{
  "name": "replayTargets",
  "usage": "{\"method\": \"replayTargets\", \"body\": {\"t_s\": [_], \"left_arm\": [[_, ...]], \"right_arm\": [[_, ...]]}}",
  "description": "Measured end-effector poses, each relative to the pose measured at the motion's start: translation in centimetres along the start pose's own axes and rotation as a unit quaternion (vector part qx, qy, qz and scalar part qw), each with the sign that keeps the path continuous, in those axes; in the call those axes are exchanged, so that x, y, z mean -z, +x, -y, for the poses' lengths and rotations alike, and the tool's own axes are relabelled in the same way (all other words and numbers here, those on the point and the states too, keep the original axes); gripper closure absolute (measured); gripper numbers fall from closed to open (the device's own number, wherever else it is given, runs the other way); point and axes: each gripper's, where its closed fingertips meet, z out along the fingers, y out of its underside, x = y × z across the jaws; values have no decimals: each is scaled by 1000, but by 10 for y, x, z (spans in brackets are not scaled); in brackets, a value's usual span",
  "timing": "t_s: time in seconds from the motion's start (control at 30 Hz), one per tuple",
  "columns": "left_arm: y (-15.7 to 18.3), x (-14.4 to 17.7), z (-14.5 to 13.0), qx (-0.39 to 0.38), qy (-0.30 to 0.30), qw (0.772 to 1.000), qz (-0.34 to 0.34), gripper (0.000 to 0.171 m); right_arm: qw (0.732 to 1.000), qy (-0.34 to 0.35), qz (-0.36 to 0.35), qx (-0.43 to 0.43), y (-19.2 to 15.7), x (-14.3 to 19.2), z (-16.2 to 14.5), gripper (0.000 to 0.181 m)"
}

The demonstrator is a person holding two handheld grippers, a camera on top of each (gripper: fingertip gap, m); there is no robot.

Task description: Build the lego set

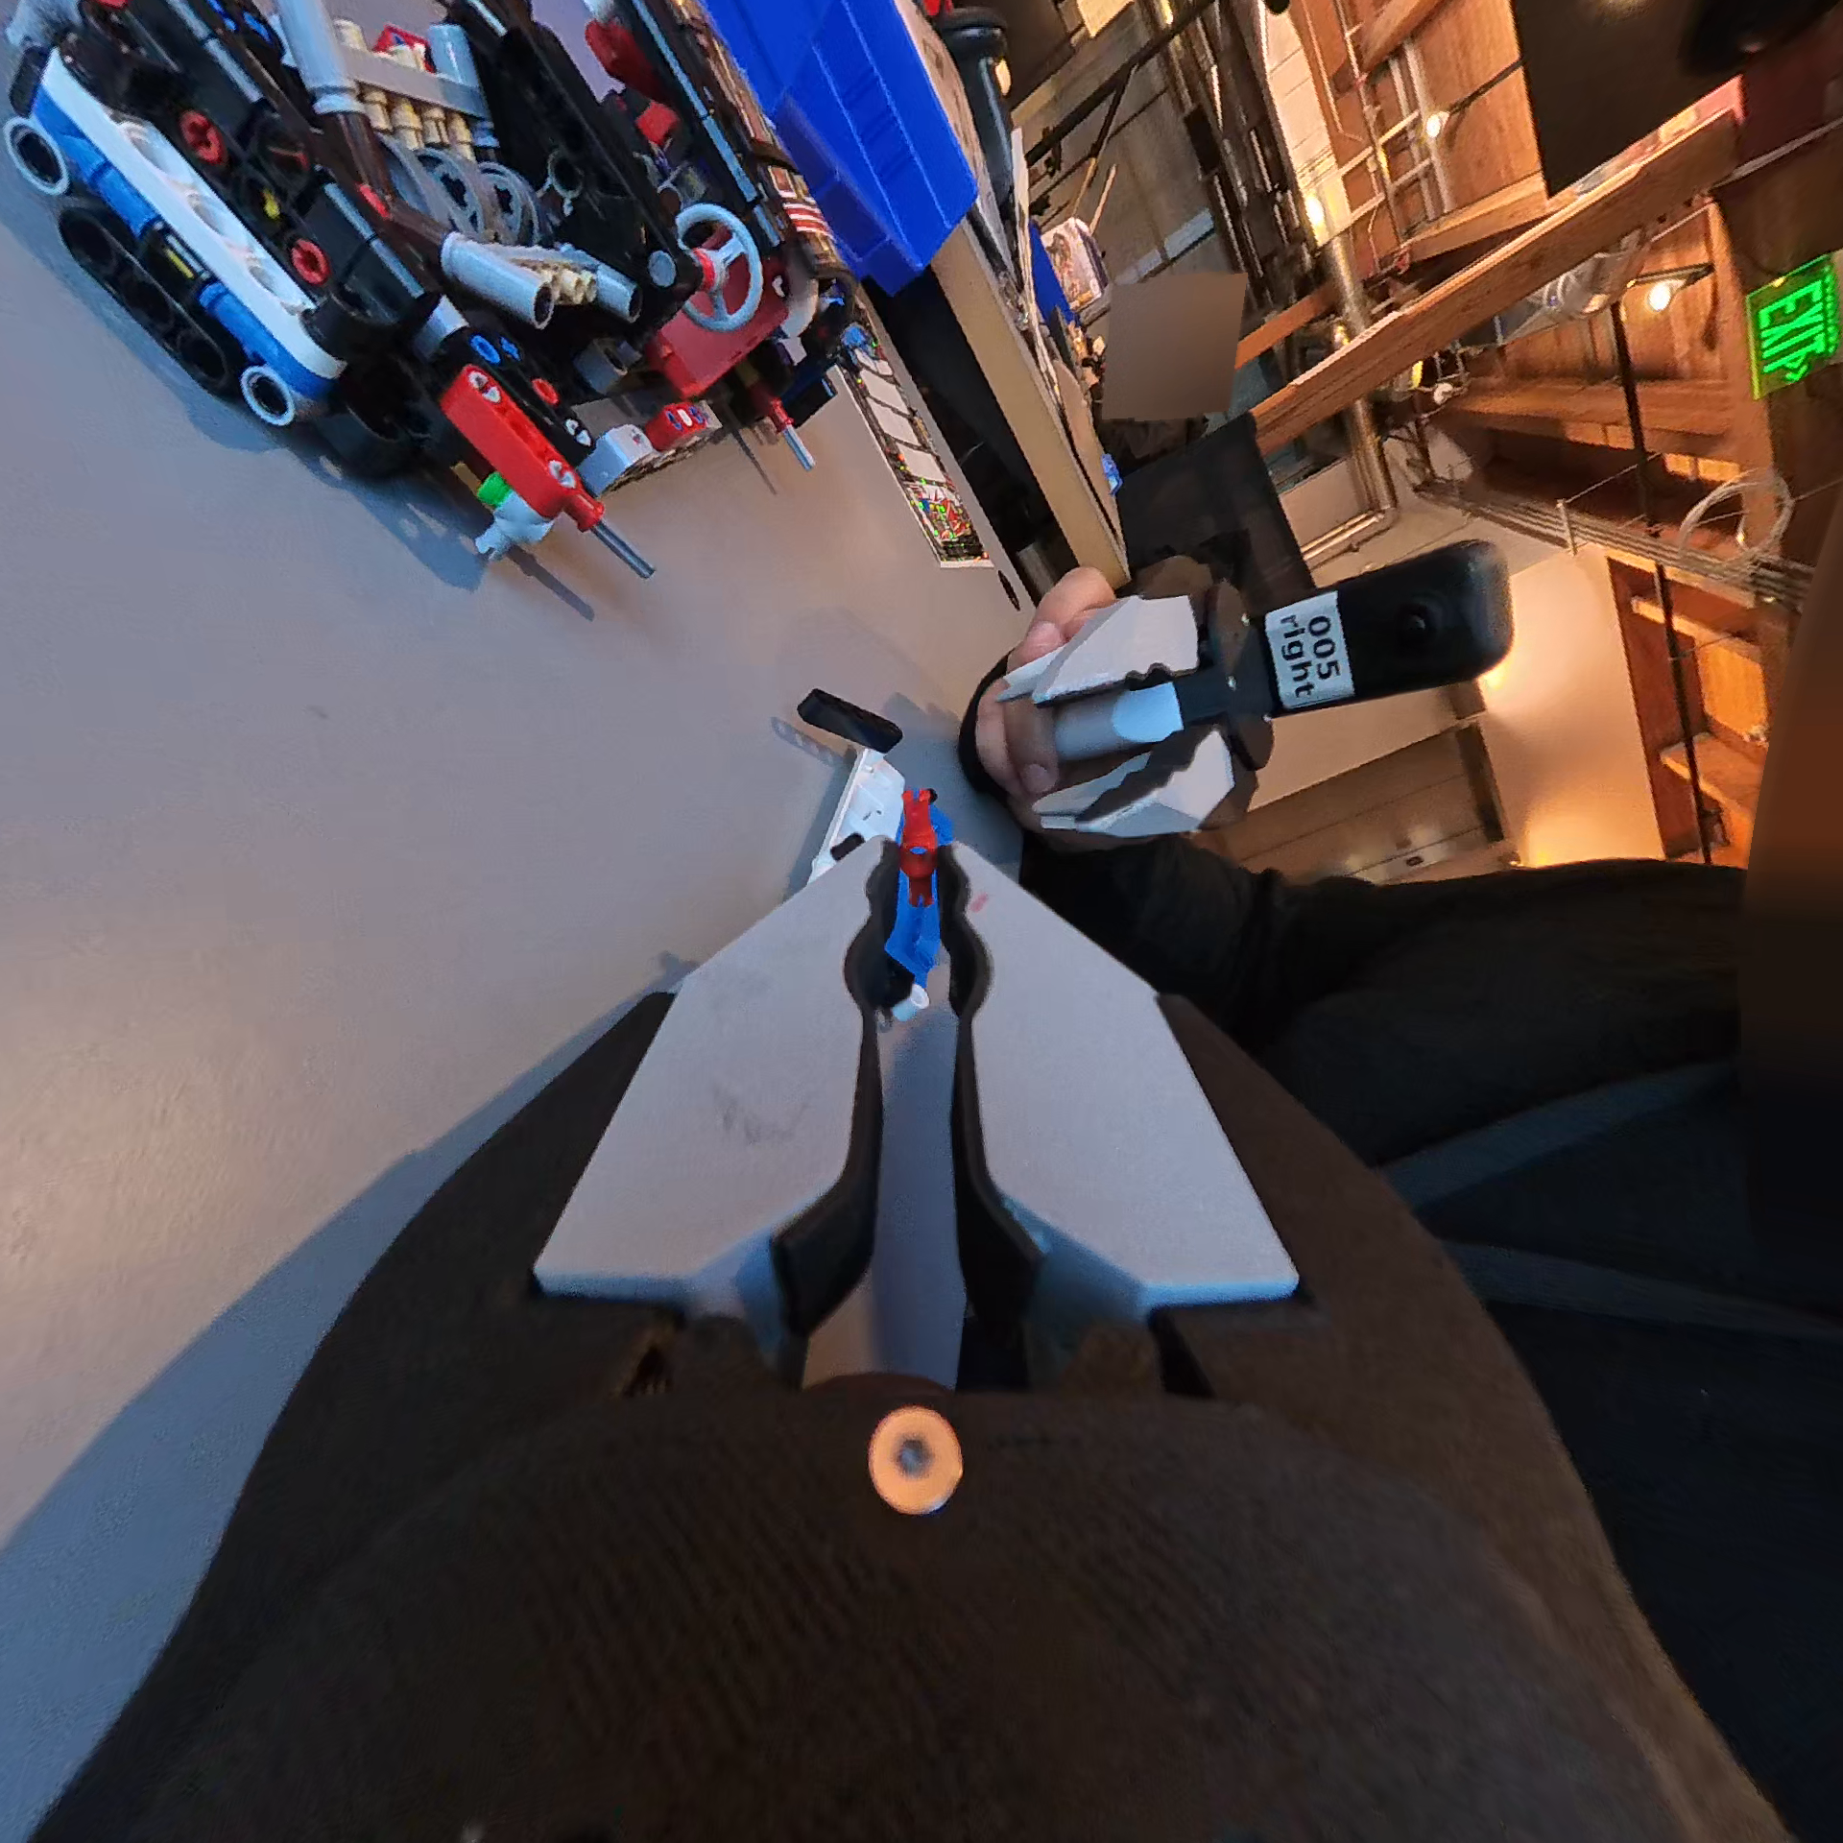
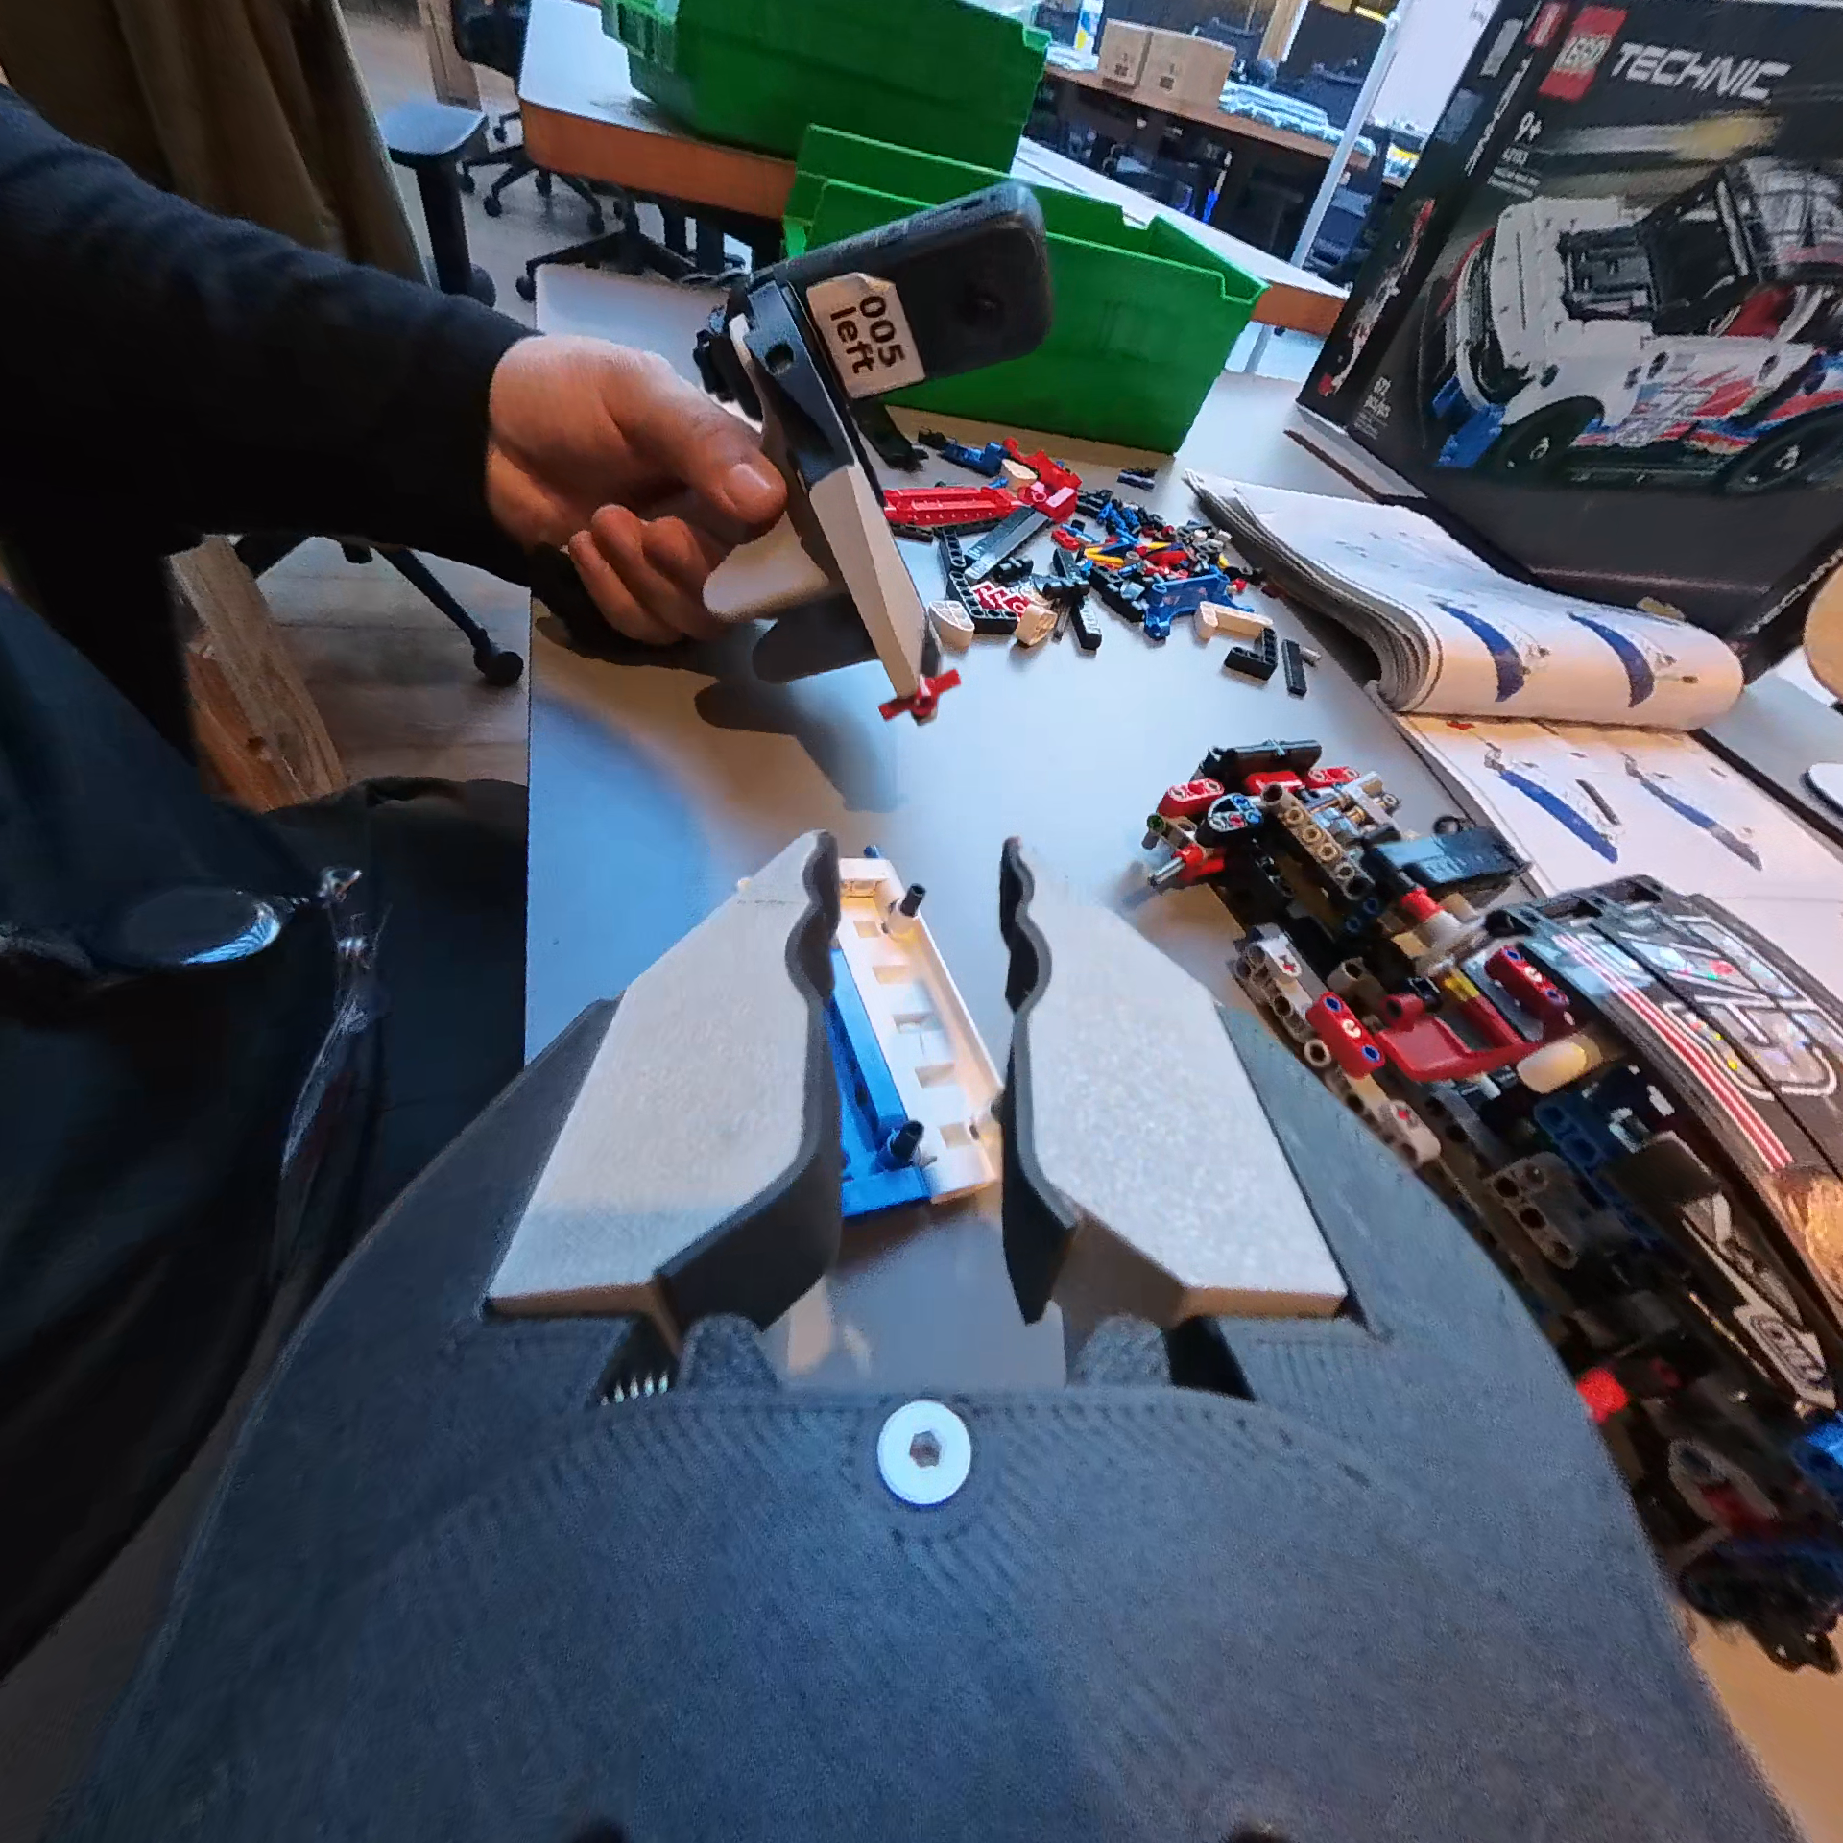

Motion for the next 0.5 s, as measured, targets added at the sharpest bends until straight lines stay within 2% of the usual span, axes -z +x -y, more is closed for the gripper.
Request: {"method": "replayTargets", "body": {"t_s": [0.13,0.37,0.5], "left_arm": [[5,-9,-1,-18,-6,1000,-3,167],[25,-28,-12,-3,-25,999,-41,167],[41,-34,-12,19,-16,997,-68,167]], "right_arm": [[1000,10,-2,17,-6,-11,8,150],[996,-12,-6,83,-20,-31,7,144],[995,-12,-16,102,-20,-33,8,143]]}}
